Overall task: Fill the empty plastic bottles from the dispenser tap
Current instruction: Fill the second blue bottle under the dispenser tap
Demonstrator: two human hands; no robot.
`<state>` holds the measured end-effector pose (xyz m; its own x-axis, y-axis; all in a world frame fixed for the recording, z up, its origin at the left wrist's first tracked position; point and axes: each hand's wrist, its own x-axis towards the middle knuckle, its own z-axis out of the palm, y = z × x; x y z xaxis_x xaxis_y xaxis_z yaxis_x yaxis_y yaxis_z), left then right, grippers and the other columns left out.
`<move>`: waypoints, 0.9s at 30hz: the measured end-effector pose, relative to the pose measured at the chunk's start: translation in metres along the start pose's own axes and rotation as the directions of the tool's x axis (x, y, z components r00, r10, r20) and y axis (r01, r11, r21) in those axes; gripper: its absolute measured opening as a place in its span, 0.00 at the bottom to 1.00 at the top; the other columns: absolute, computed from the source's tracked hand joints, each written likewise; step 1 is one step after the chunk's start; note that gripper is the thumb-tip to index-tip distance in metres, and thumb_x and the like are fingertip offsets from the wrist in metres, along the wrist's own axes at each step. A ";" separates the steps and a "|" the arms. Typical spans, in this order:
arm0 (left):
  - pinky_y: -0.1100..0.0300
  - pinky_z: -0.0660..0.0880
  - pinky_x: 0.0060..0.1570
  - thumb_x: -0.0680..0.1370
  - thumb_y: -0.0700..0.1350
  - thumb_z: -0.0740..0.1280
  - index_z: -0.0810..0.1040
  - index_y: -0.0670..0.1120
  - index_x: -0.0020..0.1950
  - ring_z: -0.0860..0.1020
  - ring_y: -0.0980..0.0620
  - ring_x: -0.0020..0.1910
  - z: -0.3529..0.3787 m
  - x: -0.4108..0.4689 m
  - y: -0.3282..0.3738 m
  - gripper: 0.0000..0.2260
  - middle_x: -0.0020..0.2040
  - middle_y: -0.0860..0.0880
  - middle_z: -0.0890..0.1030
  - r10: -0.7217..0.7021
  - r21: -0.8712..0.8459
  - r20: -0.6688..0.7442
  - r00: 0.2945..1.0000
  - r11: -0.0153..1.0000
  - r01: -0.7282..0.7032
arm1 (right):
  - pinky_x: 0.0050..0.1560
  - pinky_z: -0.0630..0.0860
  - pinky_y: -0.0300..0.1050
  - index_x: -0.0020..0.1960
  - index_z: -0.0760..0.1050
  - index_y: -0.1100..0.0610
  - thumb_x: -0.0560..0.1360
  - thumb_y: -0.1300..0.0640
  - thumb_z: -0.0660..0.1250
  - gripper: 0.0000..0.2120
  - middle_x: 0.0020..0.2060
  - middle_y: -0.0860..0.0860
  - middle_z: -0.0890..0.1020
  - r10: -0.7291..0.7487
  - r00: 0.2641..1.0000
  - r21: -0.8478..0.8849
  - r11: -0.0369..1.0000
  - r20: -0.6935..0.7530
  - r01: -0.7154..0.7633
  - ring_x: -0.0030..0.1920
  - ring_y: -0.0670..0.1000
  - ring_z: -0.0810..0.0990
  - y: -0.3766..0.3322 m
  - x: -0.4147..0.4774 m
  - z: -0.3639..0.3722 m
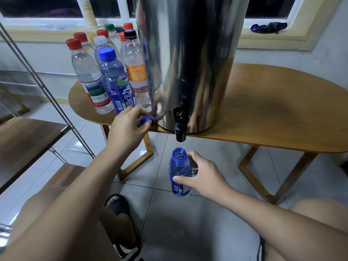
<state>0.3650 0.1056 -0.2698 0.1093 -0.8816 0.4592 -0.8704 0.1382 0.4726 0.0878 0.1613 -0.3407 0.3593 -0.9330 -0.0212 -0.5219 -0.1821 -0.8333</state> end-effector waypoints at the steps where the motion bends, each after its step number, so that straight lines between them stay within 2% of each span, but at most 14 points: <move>1: 0.52 0.79 0.46 0.80 0.50 0.75 0.80 0.53 0.58 0.80 0.49 0.54 0.002 0.001 0.000 0.08 0.54 0.54 0.81 -0.007 -0.005 0.006 1.000 1.000 0.007 | 0.59 0.85 0.46 0.67 0.72 0.39 0.68 0.37 0.84 0.33 0.59 0.37 0.84 0.000 1.000 -0.003 1.000 0.002 0.000 0.58 0.41 0.84 -0.001 -0.001 0.000; 4: 0.50 0.80 0.47 0.81 0.49 0.75 0.78 0.53 0.60 0.79 0.49 0.54 0.009 0.002 -0.002 0.10 0.55 0.52 0.82 -0.023 0.002 0.023 0.999 1.000 0.023 | 0.59 0.85 0.45 0.67 0.72 0.38 0.69 0.38 0.84 0.33 0.60 0.38 0.84 -0.007 1.000 -0.016 1.000 0.006 0.007 0.59 0.42 0.83 -0.002 -0.002 -0.002; 8: 0.55 0.73 0.46 0.81 0.47 0.74 0.79 0.52 0.61 0.78 0.49 0.55 0.015 0.006 -0.004 0.09 0.56 0.52 0.83 -0.033 0.048 0.015 0.999 0.998 0.032 | 0.58 0.85 0.44 0.67 0.72 0.38 0.69 0.39 0.84 0.32 0.59 0.35 0.83 -0.011 1.000 -0.009 1.000 0.013 0.012 0.59 0.40 0.83 -0.004 -0.004 -0.003; 12: 0.51 0.80 0.47 0.80 0.47 0.76 0.80 0.52 0.57 0.79 0.51 0.52 0.009 0.002 0.001 0.08 0.53 0.53 0.84 -0.030 -0.005 0.012 0.999 1.000 0.031 | 0.59 0.85 0.45 0.67 0.71 0.38 0.69 0.38 0.84 0.33 0.60 0.36 0.83 -0.013 1.000 -0.015 1.000 0.011 0.013 0.59 0.41 0.83 -0.005 -0.005 -0.004; 14: 0.56 0.81 0.46 0.80 0.50 0.77 0.82 0.52 0.55 0.81 0.55 0.49 0.002 -0.004 0.006 0.08 0.50 0.55 0.84 -0.035 -0.082 0.009 0.999 0.996 0.036 | 0.59 0.85 0.46 0.67 0.72 0.38 0.69 0.38 0.84 0.32 0.59 0.36 0.84 -0.016 1.000 -0.006 1.000 0.003 0.016 0.59 0.41 0.84 -0.005 -0.005 -0.004; 16: 0.64 0.78 0.43 0.79 0.53 0.79 0.83 0.53 0.54 0.83 0.60 0.47 -0.010 -0.014 0.014 0.08 0.48 0.58 0.85 -0.034 -0.157 0.035 0.999 0.987 0.039 | 0.59 0.85 0.47 0.67 0.72 0.38 0.69 0.37 0.83 0.33 0.60 0.36 0.84 -0.018 1.000 -0.006 1.000 0.006 0.018 0.59 0.41 0.84 -0.005 -0.005 -0.004; 18: 0.67 0.77 0.44 0.78 0.54 0.79 0.84 0.54 0.53 0.83 0.61 0.49 -0.024 -0.025 0.022 0.08 0.47 0.59 0.86 -0.010 -0.216 0.095 0.995 0.976 0.030 | 0.60 0.85 0.47 0.68 0.72 0.39 0.69 0.38 0.83 0.33 0.61 0.37 0.84 -0.021 1.000 -0.016 1.000 0.013 0.021 0.60 0.41 0.83 -0.005 -0.006 -0.004; 21: 0.70 0.75 0.44 0.76 0.53 0.80 0.85 0.54 0.53 0.84 0.57 0.51 -0.040 -0.038 0.036 0.09 0.48 0.57 0.87 0.058 -0.307 0.173 0.983 0.952 -0.002 | 0.59 0.84 0.44 0.68 0.73 0.39 0.69 0.39 0.83 0.32 0.59 0.36 0.84 -0.032 1.000 -0.021 0.999 0.002 0.032 0.58 0.39 0.83 -0.007 -0.007 -0.003; 25: 0.65 0.76 0.43 0.75 0.57 0.79 0.85 0.54 0.52 0.84 0.52 0.50 -0.040 -0.049 0.047 0.11 0.48 0.55 0.87 0.172 -0.337 0.264 0.949 0.938 -0.076 | 0.57 0.84 0.43 0.65 0.74 0.39 0.68 0.40 0.84 0.30 0.56 0.37 0.85 -0.025 1.000 -0.004 1.000 0.007 0.025 0.55 0.38 0.84 -0.008 -0.008 -0.001; 27: 0.67 0.74 0.43 0.74 0.59 0.80 0.85 0.54 0.53 0.84 0.53 0.50 -0.035 -0.053 0.048 0.13 0.48 0.58 0.87 0.217 -0.337 0.296 0.930 0.935 -0.111 | 0.57 0.85 0.44 0.65 0.75 0.39 0.68 0.40 0.84 0.30 0.55 0.37 0.85 -0.022 1.000 -0.001 1.000 0.011 0.022 0.55 0.39 0.84 -0.008 -0.008 0.000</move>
<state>0.3345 0.1750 -0.2452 -0.2292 -0.9237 0.3070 -0.6639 0.3790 0.6447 0.0893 0.1703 -0.3338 0.3797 -0.9251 -0.0088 -0.5146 -0.2033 -0.8329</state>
